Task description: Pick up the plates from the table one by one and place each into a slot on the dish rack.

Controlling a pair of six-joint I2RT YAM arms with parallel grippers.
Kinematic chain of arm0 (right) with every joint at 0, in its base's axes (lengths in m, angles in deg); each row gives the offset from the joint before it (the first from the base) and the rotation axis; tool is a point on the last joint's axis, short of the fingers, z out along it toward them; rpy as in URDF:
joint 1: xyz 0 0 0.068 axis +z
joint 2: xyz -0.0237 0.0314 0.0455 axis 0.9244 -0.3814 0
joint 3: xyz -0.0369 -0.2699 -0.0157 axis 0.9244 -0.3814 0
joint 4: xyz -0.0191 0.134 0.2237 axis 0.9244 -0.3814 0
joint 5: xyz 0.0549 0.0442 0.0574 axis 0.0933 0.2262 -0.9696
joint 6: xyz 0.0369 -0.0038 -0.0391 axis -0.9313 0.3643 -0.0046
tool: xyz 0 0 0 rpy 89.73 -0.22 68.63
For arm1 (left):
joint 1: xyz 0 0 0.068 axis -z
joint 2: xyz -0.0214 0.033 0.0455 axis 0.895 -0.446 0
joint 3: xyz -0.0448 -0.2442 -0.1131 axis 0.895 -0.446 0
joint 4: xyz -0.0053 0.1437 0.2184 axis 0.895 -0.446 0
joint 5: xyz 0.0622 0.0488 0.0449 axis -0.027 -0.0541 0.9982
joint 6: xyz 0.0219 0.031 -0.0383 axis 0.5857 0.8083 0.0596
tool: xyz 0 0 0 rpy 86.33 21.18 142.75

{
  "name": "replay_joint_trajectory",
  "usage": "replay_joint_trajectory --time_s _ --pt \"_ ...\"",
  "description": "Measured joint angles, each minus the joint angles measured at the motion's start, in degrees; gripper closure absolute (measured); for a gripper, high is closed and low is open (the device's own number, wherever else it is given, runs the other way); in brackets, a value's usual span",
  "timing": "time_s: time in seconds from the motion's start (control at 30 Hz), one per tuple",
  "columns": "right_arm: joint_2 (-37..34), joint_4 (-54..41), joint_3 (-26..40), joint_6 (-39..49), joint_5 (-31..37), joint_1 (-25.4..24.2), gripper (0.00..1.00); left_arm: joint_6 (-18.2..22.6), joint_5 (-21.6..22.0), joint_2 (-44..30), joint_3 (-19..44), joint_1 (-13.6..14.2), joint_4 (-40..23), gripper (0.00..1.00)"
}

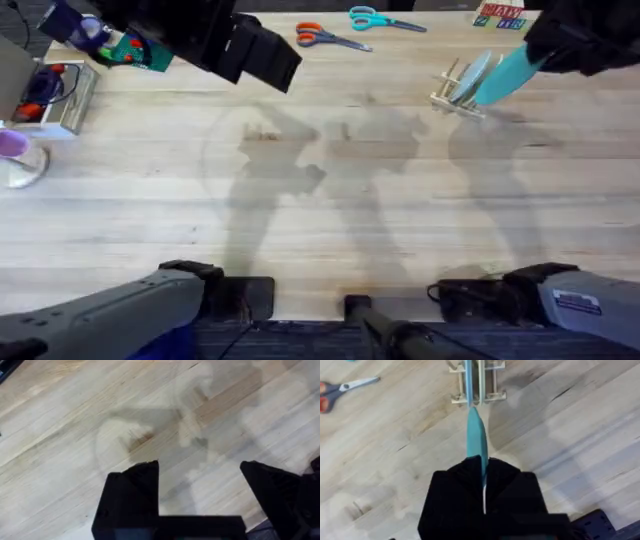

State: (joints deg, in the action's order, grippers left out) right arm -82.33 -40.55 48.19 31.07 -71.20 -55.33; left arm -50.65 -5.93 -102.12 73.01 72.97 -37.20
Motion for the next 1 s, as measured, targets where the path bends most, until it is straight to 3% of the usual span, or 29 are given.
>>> replay_joint_trajectory --time_s 0.47,1.0 --pt "0.01 0.00 0.00 6.87 -0.17 -6.82 0.972 0.02 0.00 0.00 0.00 0.00 -0.09 0.007" --pt "0.00 0.00 0.00 14.47 -0.17 -10.32 0.973 0.02 0.00 0.00 0.00 0.00 -0.24 0.007"
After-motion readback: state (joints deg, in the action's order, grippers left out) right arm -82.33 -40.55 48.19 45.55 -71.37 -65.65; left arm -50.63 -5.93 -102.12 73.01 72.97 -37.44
